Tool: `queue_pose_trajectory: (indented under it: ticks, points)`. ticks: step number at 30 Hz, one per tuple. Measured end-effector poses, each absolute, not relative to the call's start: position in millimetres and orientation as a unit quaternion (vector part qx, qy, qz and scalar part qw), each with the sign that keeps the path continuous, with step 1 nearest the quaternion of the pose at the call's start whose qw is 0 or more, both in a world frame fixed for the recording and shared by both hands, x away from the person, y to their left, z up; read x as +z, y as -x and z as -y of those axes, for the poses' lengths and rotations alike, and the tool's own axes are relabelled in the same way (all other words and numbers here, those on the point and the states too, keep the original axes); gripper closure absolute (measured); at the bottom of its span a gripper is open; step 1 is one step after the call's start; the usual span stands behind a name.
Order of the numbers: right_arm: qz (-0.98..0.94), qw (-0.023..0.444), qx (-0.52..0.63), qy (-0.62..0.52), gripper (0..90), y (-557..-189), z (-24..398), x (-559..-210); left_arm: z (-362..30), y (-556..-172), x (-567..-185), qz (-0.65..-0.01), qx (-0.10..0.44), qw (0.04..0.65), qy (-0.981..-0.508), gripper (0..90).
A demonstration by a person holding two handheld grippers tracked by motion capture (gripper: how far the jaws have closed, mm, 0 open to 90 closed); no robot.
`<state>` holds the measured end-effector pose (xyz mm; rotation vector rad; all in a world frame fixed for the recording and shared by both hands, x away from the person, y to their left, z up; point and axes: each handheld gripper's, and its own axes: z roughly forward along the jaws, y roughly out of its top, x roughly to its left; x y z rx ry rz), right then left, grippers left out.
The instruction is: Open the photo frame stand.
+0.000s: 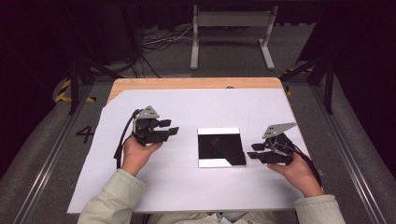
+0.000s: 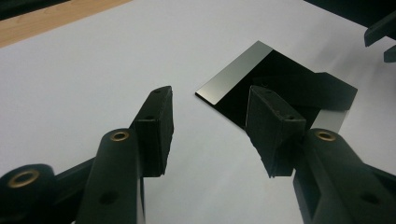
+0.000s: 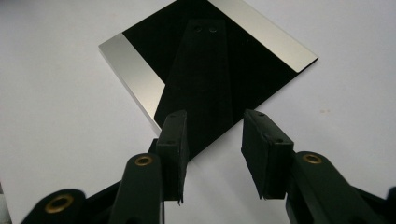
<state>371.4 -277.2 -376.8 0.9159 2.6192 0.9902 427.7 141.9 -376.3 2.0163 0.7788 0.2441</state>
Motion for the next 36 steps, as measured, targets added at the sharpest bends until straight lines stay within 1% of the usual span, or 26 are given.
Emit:
queue_pose_trajectory:
  ticks: [12,20,28,36]
  points:
    - [-0.897,0.081,0.301,-0.312,61.5,-370.9,272.4,-392.6,-141.5,-428.2,-377.3,-0.319,0.095,0.464,-0.821,51.2]
    - [-0.911,0.061,0.266,-0.310,64.8,-372.6,266.6,-403.4,-141.2,-429.1,-378.0,-0.321,0.095,0.461,-0.822,50.1]
    - [-0.921,0.045,0.236,-0.306,65.6,-373.7,258.3,-413.1,-140.9,-429.9,-378.9,-0.321,0.092,0.460,-0.822,48.9]
    - [-0.929,0.055,0.216,-0.296,69.7,-372.2,250.1,-415.7,-140.3,-429.9,-379.7,-0.326,0.087,0.461,-0.821,48.1]
